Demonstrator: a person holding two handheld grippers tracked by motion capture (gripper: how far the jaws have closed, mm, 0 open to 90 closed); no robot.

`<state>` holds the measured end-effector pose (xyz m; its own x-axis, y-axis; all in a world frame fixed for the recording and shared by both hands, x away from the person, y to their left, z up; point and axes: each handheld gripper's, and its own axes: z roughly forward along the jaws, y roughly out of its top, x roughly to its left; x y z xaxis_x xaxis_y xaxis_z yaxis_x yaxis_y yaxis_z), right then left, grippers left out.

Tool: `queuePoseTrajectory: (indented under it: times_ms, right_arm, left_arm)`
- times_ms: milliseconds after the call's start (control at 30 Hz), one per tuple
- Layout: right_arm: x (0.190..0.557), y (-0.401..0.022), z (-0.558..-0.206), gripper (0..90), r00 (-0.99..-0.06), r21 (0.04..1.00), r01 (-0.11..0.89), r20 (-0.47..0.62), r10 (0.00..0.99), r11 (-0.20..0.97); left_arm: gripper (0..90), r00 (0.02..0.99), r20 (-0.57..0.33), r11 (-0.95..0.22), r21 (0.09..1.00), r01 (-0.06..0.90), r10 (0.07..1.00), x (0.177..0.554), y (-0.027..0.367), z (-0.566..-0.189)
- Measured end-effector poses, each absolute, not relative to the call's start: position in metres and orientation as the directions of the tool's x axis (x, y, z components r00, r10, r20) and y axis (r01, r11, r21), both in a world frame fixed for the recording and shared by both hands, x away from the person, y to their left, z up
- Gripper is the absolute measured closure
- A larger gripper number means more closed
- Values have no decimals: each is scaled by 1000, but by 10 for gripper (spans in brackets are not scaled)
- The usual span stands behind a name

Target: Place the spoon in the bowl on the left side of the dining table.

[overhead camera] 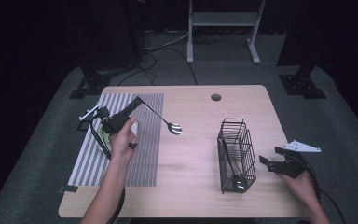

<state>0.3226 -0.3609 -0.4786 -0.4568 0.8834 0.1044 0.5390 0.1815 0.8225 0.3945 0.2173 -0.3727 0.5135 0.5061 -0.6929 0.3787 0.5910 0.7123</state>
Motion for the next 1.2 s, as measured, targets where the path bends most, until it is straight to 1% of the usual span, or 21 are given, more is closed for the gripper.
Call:
queuePoseTrajectory:
  times_ms: [1200]
  right_arm:
    - [323,-360,-479,136,-457,819,543,104,883,185]
  left_arm:
    - [899,466,-704,633,701,328,537,392,254,-371]
